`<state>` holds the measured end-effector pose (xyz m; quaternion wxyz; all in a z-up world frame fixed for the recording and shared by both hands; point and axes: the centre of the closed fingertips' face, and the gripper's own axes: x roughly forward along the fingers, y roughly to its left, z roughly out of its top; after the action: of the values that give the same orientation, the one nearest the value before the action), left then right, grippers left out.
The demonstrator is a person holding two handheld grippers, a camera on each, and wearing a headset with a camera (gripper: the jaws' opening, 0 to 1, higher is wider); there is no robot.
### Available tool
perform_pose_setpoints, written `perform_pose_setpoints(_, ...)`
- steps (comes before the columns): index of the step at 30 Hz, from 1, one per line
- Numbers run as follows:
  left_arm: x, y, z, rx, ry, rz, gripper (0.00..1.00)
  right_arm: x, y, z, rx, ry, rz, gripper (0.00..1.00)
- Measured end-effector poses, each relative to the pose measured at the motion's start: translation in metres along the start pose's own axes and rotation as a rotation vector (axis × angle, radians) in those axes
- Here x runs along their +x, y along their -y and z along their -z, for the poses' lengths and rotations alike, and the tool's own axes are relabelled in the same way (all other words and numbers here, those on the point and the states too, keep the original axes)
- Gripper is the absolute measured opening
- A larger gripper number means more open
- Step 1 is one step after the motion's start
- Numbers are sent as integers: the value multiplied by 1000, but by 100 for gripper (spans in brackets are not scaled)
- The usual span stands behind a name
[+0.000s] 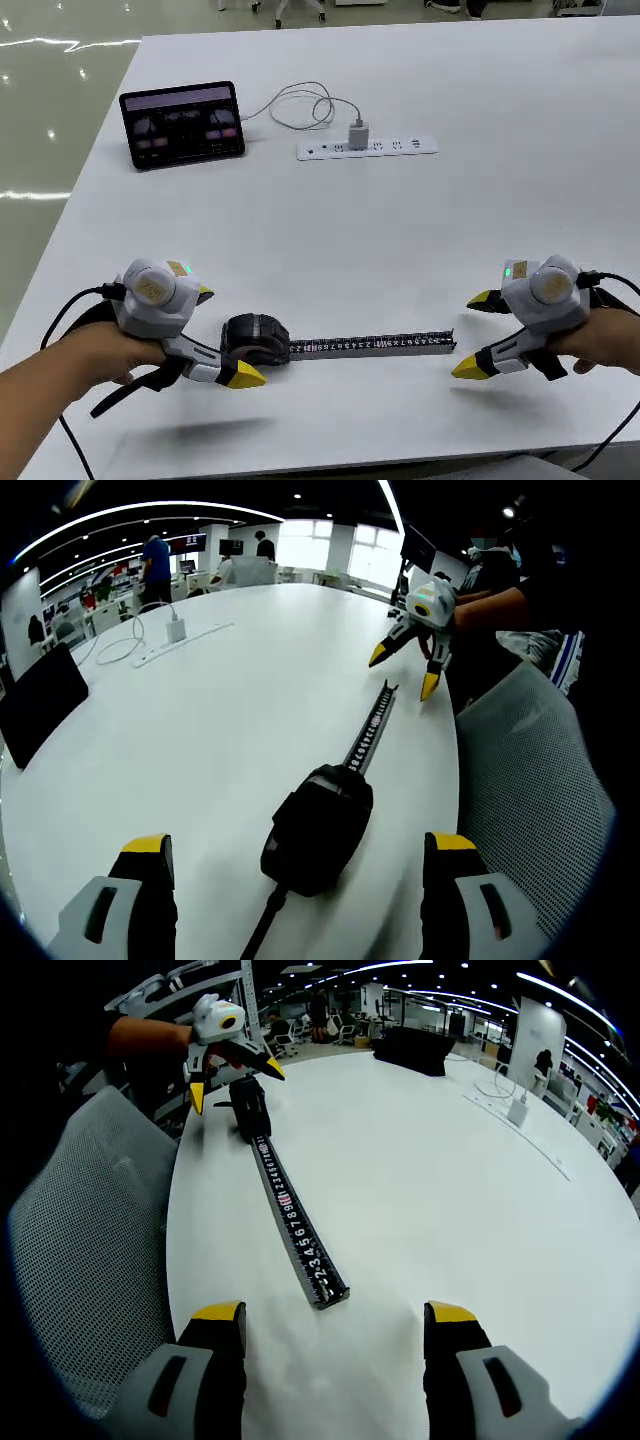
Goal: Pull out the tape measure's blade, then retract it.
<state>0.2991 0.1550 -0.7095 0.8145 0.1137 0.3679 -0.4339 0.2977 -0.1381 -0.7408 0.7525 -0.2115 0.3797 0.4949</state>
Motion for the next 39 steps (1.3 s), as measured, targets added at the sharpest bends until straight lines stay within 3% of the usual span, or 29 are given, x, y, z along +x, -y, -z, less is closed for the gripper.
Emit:
perform_pose_setpoints(4,-8,-8,0,-63,50,-64,100,-3,-3,4,39,27,24,74)
perform_pose_setpoints(8,-15,-11,5,-70,95,-114,100,-10,-6,5,77,78,60,77)
perform_pose_setpoints(13,-24,-8,16,-98,109,-146,100,-21,-8,12,110,112,120,81)
perform_pose_setpoints(16,-33,-11,17,-149,139,-178,100,-26,-9,15,125,133,142,82)
perform_pose_setpoints(24,-57,-13,30,-211,170,-243,100,-49,-13,22,195,179,204,83)
perform_pose_setpoints(29,-66,-9,35,-182,191,-261,100,-62,-14,28,221,205,234,86)
perform_pose_setpoints(31,-71,-13,31,-223,241,-276,100,-66,-16,32,229,199,238,92)
perform_pose_setpoints(35,-76,-15,38,-220,228,-284,100,-80,-21,32,260,233,273,94)
perform_pose_setpoints(39,-83,-10,38,-191,209,-273,100,-87,-33,39,254,219,280,95)
